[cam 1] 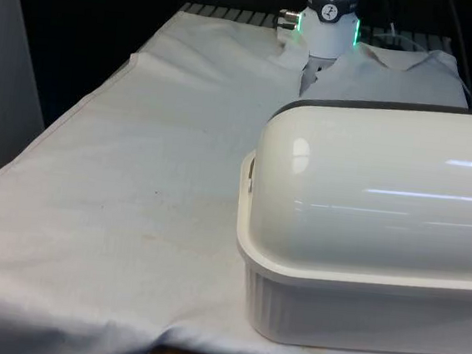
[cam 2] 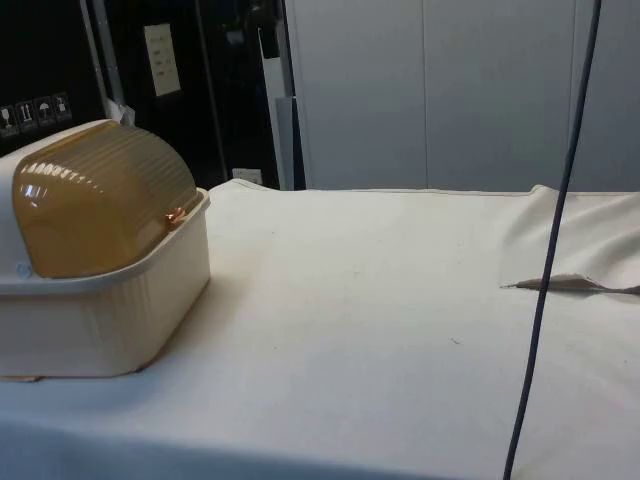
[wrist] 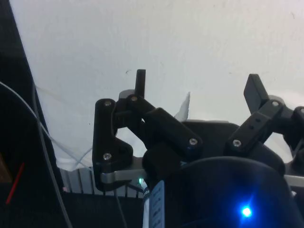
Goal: Open the lid, then close it.
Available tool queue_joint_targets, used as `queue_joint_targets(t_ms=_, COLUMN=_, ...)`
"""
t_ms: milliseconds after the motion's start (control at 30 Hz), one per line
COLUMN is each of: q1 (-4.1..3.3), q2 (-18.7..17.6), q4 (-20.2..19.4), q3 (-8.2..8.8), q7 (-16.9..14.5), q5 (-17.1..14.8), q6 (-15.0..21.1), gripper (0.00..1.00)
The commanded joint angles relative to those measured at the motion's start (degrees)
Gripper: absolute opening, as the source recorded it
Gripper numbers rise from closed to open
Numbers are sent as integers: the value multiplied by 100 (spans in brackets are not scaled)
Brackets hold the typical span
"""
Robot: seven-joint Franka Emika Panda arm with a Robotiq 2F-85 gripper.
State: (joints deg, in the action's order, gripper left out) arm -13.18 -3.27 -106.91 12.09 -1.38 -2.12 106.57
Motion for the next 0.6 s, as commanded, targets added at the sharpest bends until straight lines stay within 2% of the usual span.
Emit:
queue_joint_targets(t_ms=0, q1=-17, q2=0, q4=-40, q3=-17, q7=40, q5=-6, q6=120, gripper=100)
queue_joint_targets(t_ms=67, q1=-23, q2=0, q4=-80, q3=-57, q7=74, q5=-6, q6=206, gripper=100)
queue_joint_targets(t_ms=100, q1=-11, q2=-11, q4=-52, q3=-57, q7=40, q5=0, q6=132, gripper=100)
queue_joint_targets(t_ms=367, q1=-46, q2=-11, q4=-321, q3=-212, q7=206, q5=6, q6=653, gripper=100)
queue_joint_targets(t_ms=400, q1=-29, q2=-17, q4=-264, q3=-201, q7=160, q5=0, q6=527, gripper=100)
queue_joint_targets(t_ms=433, q1=-46, q2=-11, q4=-355, q3=-229, q7=218, q5=6, q6=705, gripper=100)
queue_joint_targets(t_ms=567, q1=-63, q2=-11, q4=-533, q3=-309, q7=286, q5=17, q6=991, gripper=100)
